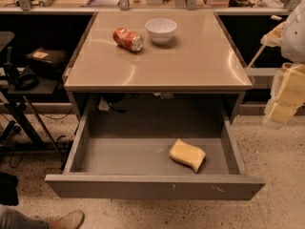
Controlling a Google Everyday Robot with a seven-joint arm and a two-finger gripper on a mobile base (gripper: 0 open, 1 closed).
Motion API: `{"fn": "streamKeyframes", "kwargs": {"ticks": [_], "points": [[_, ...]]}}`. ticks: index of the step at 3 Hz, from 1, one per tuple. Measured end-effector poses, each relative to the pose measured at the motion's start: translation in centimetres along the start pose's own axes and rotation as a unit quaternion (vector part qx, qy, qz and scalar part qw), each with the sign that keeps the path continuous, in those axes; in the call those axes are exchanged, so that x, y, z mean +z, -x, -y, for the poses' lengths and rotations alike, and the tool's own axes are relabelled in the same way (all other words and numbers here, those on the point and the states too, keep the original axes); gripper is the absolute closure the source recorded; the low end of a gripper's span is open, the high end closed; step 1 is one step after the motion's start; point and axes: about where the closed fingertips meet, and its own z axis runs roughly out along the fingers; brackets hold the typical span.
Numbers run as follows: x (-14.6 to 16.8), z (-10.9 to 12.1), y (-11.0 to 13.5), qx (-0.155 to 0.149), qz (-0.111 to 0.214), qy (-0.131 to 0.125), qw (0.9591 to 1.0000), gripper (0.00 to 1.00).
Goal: Pick sponge from top drawer and place on counter
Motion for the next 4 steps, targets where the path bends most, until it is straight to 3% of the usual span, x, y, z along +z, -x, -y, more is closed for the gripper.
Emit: {"fn": "streamKeyframes", "kwargs": {"ticks": [1, 2, 3, 4], "points": [[-0.1, 0.0, 0.0, 0.0, 0.001, -0.001, 1.0, 0.0], [2.6, -2.2, 0.3, 0.009, 0.029, 0.036, 0.9989, 0.0], [7.8, -6.6, 2.5, 0.029, 0.072, 0.09, 0.9929, 0.0], [16.0, -10.7, 6.4, 0.05, 0.096, 0.145, 0.9834, 0.0]]}}
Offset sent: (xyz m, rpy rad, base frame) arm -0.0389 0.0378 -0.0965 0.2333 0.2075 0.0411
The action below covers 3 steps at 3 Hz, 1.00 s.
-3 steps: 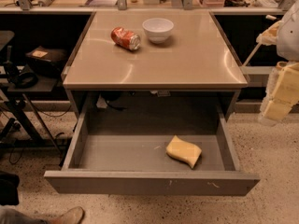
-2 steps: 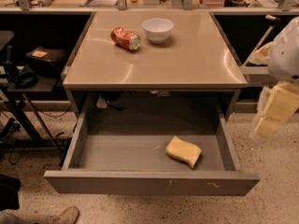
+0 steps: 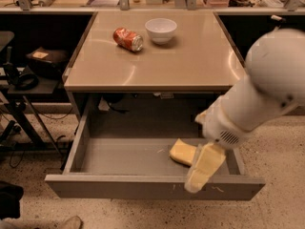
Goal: Pick sponge from top drawer and place on counter
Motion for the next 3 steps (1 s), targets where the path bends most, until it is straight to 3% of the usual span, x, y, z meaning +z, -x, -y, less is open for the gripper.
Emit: {"fn": "streamKeyframes", "kwargs": {"ticks": [1, 2, 3], "points": [[4.6, -1.3, -1.5, 0.015, -0.008, 0.02, 0.9997, 0.0], [4.6, -1.4, -1.5, 0.015, -0.009, 0.02, 0.9997, 0.0], [4.4, 1.4, -1.9, 0.022, 0.011, -0.003, 0.9997, 0.0]]}}
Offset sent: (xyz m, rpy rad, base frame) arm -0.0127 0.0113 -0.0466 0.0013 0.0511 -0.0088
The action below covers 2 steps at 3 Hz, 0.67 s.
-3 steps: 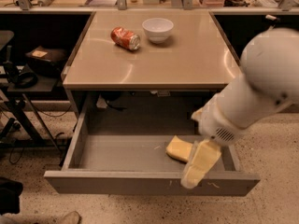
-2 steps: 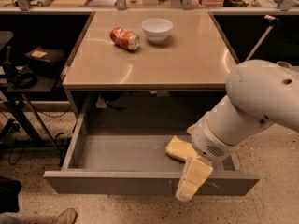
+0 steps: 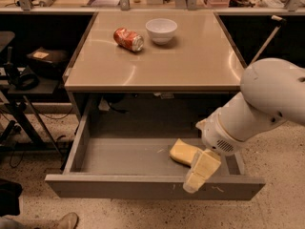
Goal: Pick sponge from top drawer and place on counter
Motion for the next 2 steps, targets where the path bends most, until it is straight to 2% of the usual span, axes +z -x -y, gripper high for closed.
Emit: {"fn": "streamKeyframes", "kwargs": {"ticks": [1, 2], "points": [[0.2, 5.7, 1.3, 0.008, 0.01, -0.028, 0.9995, 0.0], [-0.7, 12.0, 5.5, -0.014, 0.012, -0.078, 0.9968, 0.0]]}}
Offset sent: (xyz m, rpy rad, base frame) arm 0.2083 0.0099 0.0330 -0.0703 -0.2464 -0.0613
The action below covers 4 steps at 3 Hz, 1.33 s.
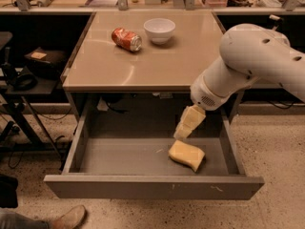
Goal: Pick sponge from top drawer and place on counter
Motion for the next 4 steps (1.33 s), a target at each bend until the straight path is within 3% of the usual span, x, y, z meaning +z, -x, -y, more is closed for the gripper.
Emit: {"fn": "streamKeyframes", "kwargs": {"ticks": [1, 2, 3, 4], "points": [[0.0, -0.3, -0.4, 0.006, 0.003, -0.001, 1.0, 0.0], [1.6, -2.2, -2.8, 0.054, 0.007, 0.01, 0.9985, 0.0], [5.8, -4.6, -5.9, 0.103, -0.005, 0.031, 0.9942, 0.0], [9.0, -4.4, -6.7, 0.123, -0.022, 0.036, 0.9915, 0.0]]}}
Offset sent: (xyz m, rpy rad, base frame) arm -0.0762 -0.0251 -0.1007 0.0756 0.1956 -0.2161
